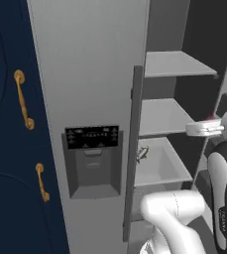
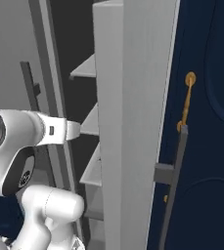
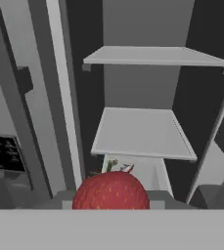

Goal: Take the strawberry from the fridge and place it on top of the pancake, located on the dining counter.

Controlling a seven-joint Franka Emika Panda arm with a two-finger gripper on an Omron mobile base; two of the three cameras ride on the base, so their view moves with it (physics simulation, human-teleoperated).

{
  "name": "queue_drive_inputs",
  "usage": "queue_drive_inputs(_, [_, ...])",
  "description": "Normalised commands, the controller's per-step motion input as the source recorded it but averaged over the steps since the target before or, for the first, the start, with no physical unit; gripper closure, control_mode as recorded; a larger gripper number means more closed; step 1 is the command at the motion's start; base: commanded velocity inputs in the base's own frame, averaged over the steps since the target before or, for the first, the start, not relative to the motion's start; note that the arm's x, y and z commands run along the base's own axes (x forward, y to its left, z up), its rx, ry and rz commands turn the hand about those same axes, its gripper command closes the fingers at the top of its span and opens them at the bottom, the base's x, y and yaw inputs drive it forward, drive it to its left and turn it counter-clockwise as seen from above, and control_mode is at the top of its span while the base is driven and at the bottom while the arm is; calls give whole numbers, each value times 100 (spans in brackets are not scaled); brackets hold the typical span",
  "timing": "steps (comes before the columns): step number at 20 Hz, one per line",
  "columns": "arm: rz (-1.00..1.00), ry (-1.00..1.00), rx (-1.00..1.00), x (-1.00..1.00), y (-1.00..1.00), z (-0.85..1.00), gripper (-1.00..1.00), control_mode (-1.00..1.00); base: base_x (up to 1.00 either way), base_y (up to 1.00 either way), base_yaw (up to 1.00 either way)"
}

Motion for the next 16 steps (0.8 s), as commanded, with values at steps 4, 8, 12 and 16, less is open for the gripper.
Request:
queue_drive_inputs(4, [0,0,0,0,0,0,100,100,-99,36,0])
queue_drive_inputs(8, [0,0,0,0,0,0,100,100,-84,71,4])
queue_drive_inputs(12, [0,0,0,0,0,0,100,100,-81,81,10])
queue_drive_inputs(16, [0,0,0,0,0,0,100,100,-86,67,14])
